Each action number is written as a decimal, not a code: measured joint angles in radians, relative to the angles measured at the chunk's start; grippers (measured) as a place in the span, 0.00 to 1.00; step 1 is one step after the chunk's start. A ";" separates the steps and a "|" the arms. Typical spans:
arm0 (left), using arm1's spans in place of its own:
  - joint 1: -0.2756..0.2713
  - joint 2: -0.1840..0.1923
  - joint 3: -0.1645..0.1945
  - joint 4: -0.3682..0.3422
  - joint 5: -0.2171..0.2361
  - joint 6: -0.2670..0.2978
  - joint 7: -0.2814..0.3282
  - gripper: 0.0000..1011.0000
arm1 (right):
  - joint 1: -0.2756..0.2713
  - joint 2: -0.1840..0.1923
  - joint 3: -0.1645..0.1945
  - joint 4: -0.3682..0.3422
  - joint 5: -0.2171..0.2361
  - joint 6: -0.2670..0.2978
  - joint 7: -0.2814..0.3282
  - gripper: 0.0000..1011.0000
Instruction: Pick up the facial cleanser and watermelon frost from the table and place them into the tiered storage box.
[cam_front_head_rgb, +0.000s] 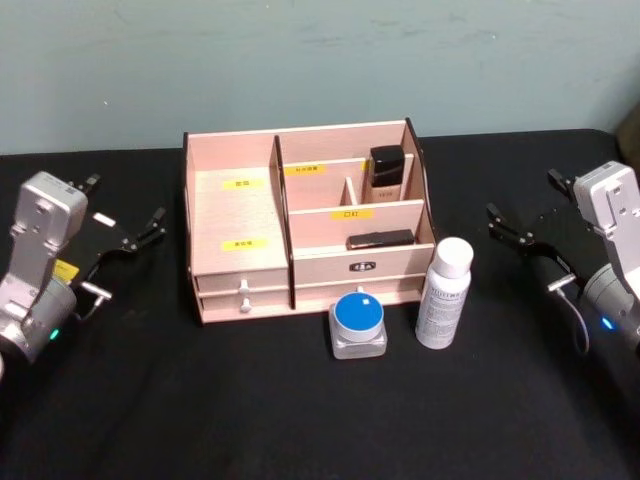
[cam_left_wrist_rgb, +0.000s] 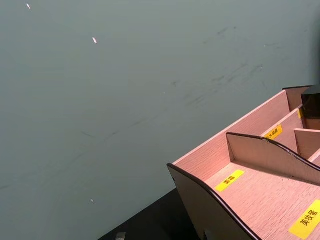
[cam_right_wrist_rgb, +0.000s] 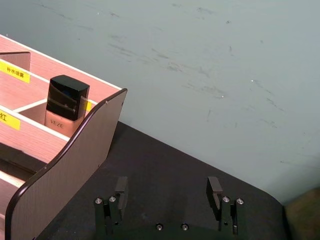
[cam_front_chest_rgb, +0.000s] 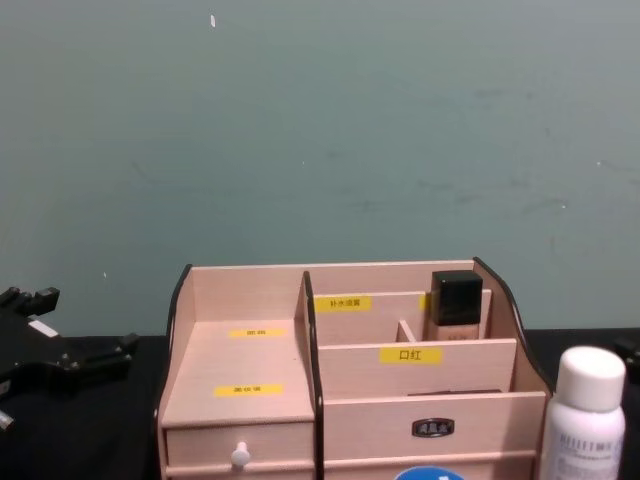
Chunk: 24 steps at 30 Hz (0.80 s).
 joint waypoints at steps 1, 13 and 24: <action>0.000 0.000 0.000 0.000 0.000 0.000 0.000 1.00 | 0.000 0.000 0.000 0.000 0.000 0.000 0.000 0.99; 0.000 0.000 0.000 0.000 0.000 0.000 0.000 1.00 | 0.000 0.000 0.000 0.000 0.000 0.000 0.000 0.99; 0.000 0.000 0.000 0.000 0.000 0.000 0.000 1.00 | -0.010 -0.018 0.023 0.017 0.038 -0.036 0.052 0.99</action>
